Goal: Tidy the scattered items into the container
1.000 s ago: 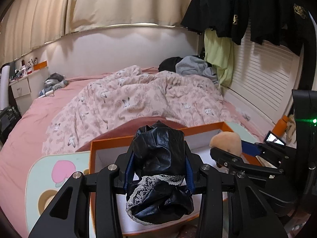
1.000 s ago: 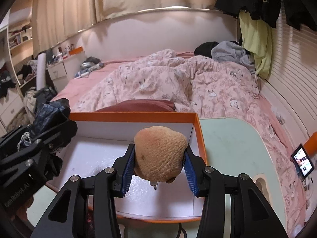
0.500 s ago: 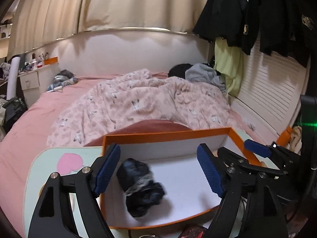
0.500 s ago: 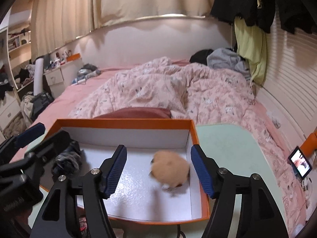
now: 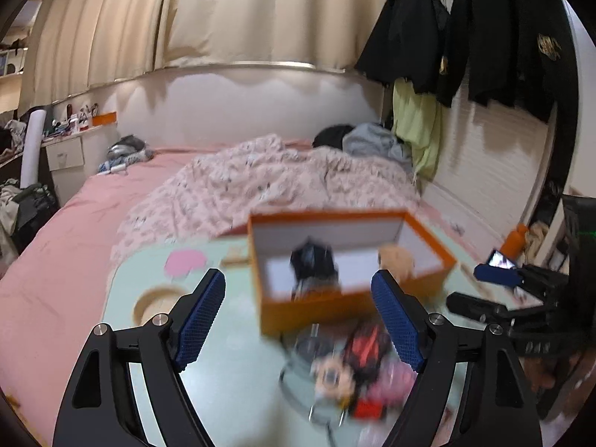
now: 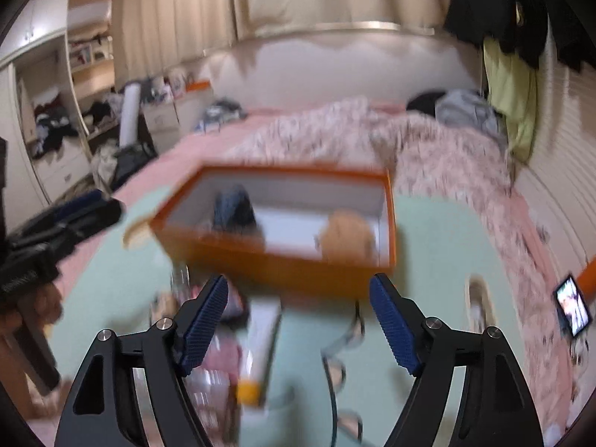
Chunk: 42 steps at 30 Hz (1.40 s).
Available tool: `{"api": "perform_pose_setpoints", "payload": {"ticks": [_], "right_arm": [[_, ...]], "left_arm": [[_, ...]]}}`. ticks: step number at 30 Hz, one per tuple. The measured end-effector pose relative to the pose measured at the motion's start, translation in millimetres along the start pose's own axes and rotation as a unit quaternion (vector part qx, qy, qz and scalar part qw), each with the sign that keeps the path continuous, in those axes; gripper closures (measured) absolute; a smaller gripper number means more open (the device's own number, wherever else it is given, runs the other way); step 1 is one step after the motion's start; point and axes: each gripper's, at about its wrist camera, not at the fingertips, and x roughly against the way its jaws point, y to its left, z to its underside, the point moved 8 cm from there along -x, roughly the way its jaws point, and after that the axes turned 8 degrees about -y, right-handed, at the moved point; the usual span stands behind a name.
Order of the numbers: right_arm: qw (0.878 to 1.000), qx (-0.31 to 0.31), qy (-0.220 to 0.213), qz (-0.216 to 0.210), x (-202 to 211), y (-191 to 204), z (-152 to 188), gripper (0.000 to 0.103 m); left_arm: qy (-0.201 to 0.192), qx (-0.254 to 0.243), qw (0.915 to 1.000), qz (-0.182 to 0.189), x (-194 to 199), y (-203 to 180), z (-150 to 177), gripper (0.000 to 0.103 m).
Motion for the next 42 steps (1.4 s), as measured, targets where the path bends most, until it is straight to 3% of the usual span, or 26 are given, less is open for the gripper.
{"api": "perform_pose_setpoints", "payload": {"ticks": [7,11,14,17,21,29,42], "right_arm": [[0.994,-0.007,0.101,0.038,-2.3,-20.6,60.4,0.024],[0.991,0.001,0.127,0.038,-1.8,-20.2,80.2,0.024],[0.988,0.003,0.148,0.043,-7.0,-20.7,92.8,0.024],[0.989,0.001,0.142,0.045,-6.4,-21.6,92.0,0.022],[0.989,-0.001,0.143,0.047,-10.6,-22.8,91.9,0.01],[0.988,0.006,0.151,0.044,-14.9,-18.1,94.8,0.001],[0.987,0.007,0.154,0.046,-15.0,-17.8,95.0,0.0]], "left_arm": [[0.069,-0.016,0.9974,-0.012,26.3,3.4,58.6,0.022],[0.081,-0.046,0.9956,0.003,27.7,-13.2,76.7,0.022],[0.114,-0.067,0.9911,-0.001,14.0,-20.4,93.7,0.022],[0.117,-0.054,0.9916,0.0,7.9,-21.8,101.4,0.022],[0.148,-0.047,0.9873,-0.033,-2.5,-12.3,112.9,0.022],[0.143,-0.039,0.9881,-0.043,-1.9,-7.9,115.3,0.019],[0.145,-0.036,0.9877,-0.047,-5.4,-7.9,116.7,0.01]]}}
